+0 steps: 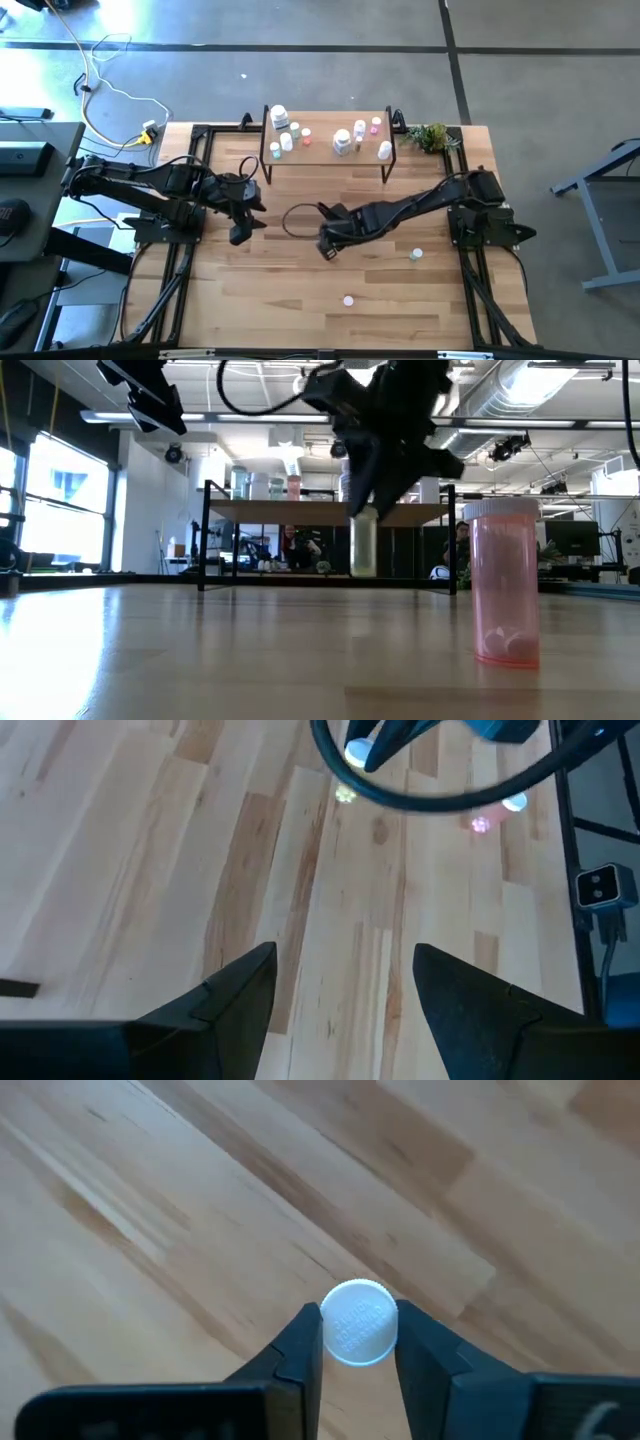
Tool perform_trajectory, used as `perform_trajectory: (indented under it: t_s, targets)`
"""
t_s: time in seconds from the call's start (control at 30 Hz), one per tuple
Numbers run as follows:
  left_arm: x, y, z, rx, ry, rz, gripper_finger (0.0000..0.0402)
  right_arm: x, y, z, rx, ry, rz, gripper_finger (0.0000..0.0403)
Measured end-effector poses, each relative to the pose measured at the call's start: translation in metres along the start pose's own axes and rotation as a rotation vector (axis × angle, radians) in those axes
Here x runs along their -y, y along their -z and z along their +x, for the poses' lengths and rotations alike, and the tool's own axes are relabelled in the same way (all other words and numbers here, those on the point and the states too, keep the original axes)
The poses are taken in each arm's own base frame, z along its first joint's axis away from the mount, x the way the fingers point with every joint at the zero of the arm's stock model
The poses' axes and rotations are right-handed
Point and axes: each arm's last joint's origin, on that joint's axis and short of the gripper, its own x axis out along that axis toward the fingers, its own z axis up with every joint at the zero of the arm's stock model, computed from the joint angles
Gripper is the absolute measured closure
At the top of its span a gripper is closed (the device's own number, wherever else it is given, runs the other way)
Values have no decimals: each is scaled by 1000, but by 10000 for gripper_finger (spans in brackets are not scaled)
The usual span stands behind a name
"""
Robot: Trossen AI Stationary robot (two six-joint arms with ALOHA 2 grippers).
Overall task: Pick and place medicine bottles onto shelf by color
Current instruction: Put the yellow pill bottle on the shelf
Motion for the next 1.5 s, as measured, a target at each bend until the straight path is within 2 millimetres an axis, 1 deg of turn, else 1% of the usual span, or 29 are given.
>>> perform_trajectory:
  t_s: [0.1, 0.2, 0.33, 0.5, 0.67, 0.87, 0.97, 1.13, 1.23, 1.33, 1.5]
  targets:
    - [-4, -1, 0, 12, -35, -5, 176, -5, -19, -17, 21, -17, -51, 324]
    - [-12, -4, 0, 31, -94, -33, 176, -5, -43, -35, 50, -27, -106, 323]
    - [-25, -7, -1, 42, -138, -56, 176, -1, -77, -61, 107, -48, -177, 323]
    - [-41, -11, -3, 60, -187, -105, 176, 10, -117, -95, 201, -71, -259, 322]
    - [-55, -13, -6, 73, -232, -153, 176, 29, -156, -123, 313, -70, -346, 321]
    - [-66, -14, -8, 78, -253, -174, 176, 63, -195, -149, 422, -13, -417, 321]
    - [-70, -14, -9, 81, -266, -190, 177, 85, -214, -155, 455, 36, -435, 321]
    - [-76, -14, -11, 88, -288, -215, 177, 127, -239, -155, 458, 116, -425, 321]
    - [-80, -14, -12, 91, -300, -229, 177, 150, -253, -148, 427, 116, -402, 321]
    - [-83, -14, -13, 96, -313, -251, 177, 170, -263, -140, 398, 115, -383, 321]
    - [-87, -14, -14, 101, -329, -270, 177, 191, -273, -124, 335, 87, -364, 321]
